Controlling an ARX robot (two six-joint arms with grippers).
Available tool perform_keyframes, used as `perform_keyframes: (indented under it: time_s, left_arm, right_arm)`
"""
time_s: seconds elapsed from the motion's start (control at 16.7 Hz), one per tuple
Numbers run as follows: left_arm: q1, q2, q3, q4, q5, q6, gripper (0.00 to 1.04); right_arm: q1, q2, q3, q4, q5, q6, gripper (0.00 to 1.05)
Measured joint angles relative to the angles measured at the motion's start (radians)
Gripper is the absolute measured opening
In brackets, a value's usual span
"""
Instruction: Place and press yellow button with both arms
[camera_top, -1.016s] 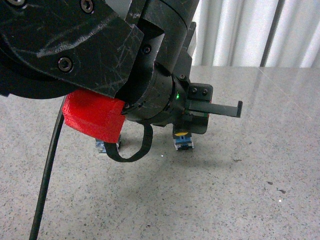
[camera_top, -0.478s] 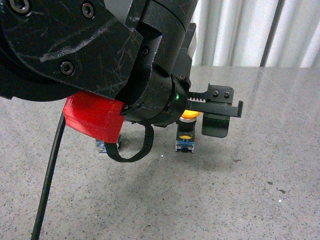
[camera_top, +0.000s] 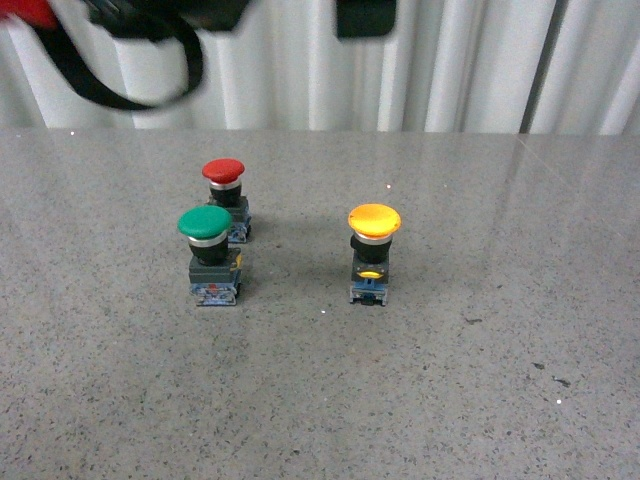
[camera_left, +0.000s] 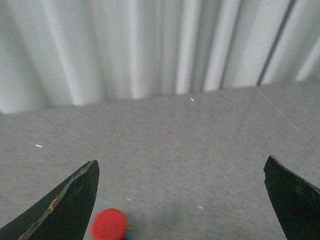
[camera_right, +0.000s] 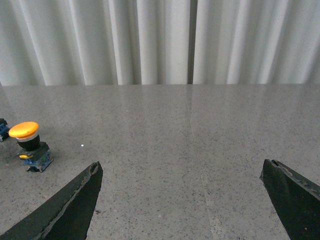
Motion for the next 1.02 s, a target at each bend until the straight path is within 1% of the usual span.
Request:
perform_keyframes:
  time_s: [0.12,0.18,0.36,0.42,0.48,0.54,0.66,0.72,0.78,0.84,0.9,1.02]
  left_arm:
    - [0.101,-0.180,-0.080,0.035,0.007,0.064,0.98]
    - [0.154,-0.280,-0.131,0.041,0.031,0.092,0.98]
    - [0.289,-0.618,-0.305,-0.031,0.147,0.138,0.98]
    - [0.299,-0.721,-0.348,-0.123,0.107,0.130,0.92]
    - [0.333,-0.854,-0.457,-0.166,0.088,0.109,0.79]
    - [0.368,-0.957,-0.583,-0.153,0.098,0.102,0.66]
    - [0.398,-1.034,-0.700,-0.105,0.126,0.089,0.43]
    - [0.405,-1.048,-0.728,-0.098,0.136,0.088,0.36]
    - [0.454,-1.080,-0.787,-0.090,0.208,0.089,0.19]
    - [0.509,-1.108,-0.821,-0.079,0.235,0.088,0.07]
    - [0.514,-1.141,-0.854,-0.068,0.233,0.082,0.02]
    - [0.507,-1.186,-0.905,-0.068,0.243,0.082,0.02]
  right_arm:
    - [0.000,0.000,0.000,0.000,0.000,0.000,0.98]
    - [0.000,0.000,0.000,0.000,0.000,0.000,0.98]
    - [0.000,0.000,0.000,0.000,0.000,0.000,0.98]
    - [0.000,0.000,0.000,0.000,0.000,0.000,0.98]
    - [0.000,0.000,0.000,0.000,0.000,0.000,0.98]
    - [0.000,0.000,0.000,0.000,0.000,0.000,0.98]
    - [0.000,0.000,0.000,0.000,0.000,0.000,0.98]
    - [0.000,0.000,0.000,0.000,0.000,0.000,0.98]
    - [0.000,0.000,0.000,0.000,0.000,0.000,0.98]
    - [0.000,0.000,0.000,0.000,0.000,0.000,0.98]
    - [0.000,0.000,0.000,0.000,0.000,0.000,0.98]
    - [0.000,0.000,0.000,0.000,0.000,0.000,0.98]
